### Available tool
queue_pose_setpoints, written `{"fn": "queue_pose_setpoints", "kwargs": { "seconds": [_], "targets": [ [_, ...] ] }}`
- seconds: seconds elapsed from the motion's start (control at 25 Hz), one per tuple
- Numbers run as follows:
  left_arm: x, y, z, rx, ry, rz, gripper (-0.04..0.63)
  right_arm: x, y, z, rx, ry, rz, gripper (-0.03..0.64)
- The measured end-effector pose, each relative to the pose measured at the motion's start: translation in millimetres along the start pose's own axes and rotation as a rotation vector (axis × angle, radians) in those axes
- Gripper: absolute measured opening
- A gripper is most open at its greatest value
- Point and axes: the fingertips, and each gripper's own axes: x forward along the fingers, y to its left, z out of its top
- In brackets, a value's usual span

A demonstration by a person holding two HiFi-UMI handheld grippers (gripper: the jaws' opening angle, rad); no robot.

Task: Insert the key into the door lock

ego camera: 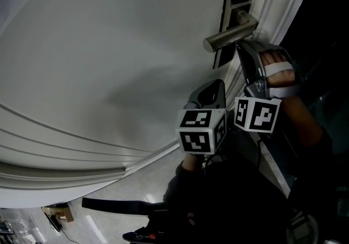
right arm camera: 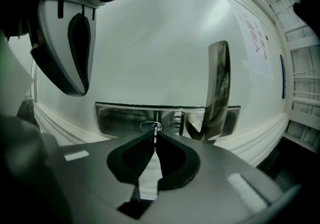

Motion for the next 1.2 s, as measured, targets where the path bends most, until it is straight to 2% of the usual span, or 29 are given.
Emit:
{"fn": "queue_pose_setpoints", "kwargs": {
  "seconds": [1.2],
  "targets": [
    [-0.3, -0.2, 3.4, 0.006, -0.014, -0.007, 0.000, 1.8, -1.3, 1.9, -0.003, -0.003, -0.014, 0.012]
  ]
}}
